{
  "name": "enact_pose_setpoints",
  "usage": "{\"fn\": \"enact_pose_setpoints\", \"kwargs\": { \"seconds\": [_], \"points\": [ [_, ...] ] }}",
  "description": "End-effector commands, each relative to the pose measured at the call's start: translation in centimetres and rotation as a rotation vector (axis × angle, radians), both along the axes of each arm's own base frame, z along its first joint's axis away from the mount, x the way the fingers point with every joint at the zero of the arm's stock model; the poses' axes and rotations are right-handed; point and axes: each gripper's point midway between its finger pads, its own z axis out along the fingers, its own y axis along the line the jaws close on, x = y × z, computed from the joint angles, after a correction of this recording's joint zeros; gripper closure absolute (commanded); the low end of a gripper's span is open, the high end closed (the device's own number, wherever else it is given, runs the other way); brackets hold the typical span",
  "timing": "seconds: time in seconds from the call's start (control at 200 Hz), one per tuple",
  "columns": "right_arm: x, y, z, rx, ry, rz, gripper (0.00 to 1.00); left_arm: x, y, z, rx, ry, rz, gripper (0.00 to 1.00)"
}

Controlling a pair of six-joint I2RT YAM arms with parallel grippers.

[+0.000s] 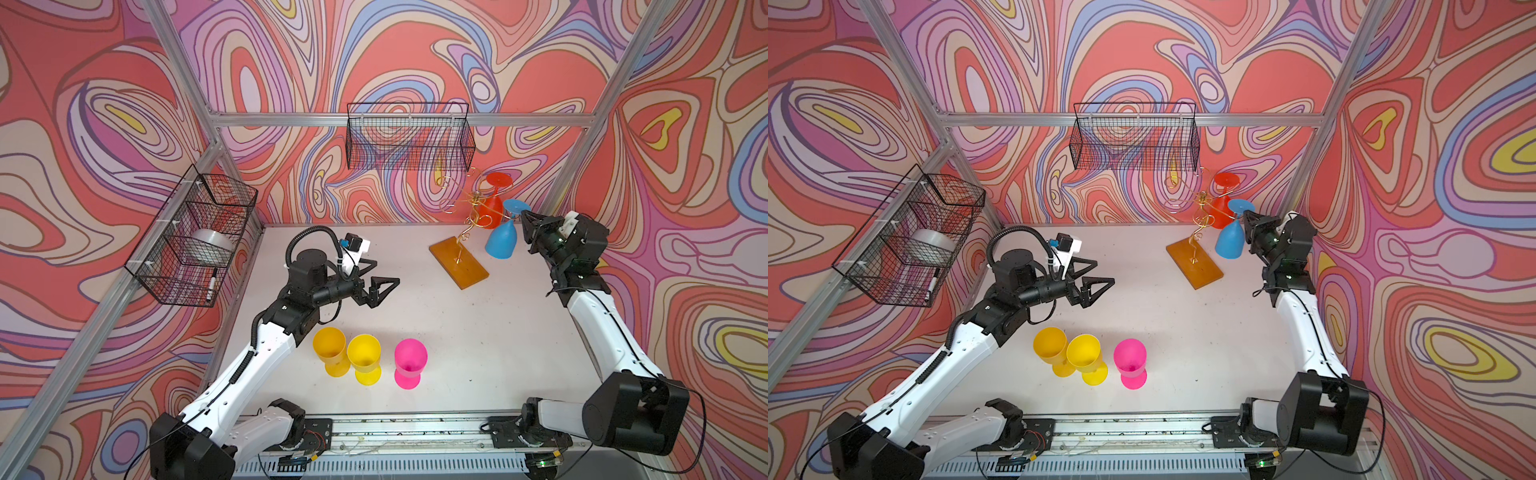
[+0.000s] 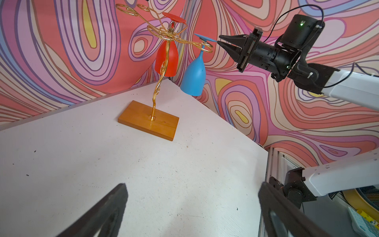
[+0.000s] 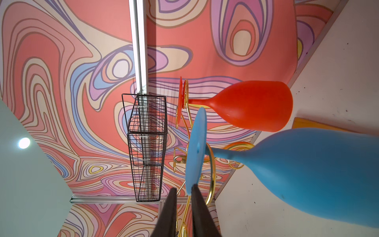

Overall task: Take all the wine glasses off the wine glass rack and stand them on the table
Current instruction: 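Close the right gripper on the blue glass foot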

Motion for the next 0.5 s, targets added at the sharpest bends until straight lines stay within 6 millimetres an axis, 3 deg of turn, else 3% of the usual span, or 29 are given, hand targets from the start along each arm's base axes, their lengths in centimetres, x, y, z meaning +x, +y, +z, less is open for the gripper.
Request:
{"fn": "enact_pose_setpoints", "kwargs": {
  "seconds": [0.0, 0.376, 0.496],
  "points": [
    [0.31, -0.5, -0.96, 0.003, 0.018, -0.019, 0.85, -0.26, -0.47, 1.08, -0.002, -0.029, -0.029, 0.0],
    [0.57, -0.69, -1.23, 0.007, 0.036, -0.029, 0.86, -0.23, -0.45, 1.09, -0.002, -0.028, -0.028, 0.0],
    [-0.18, -1.3, -0.92, -0.021, 0.039, -0.071, 0.77, -0.21, -0.51, 0.98, -0.001, -0.025, -0.031, 0.0]
  ]
}}
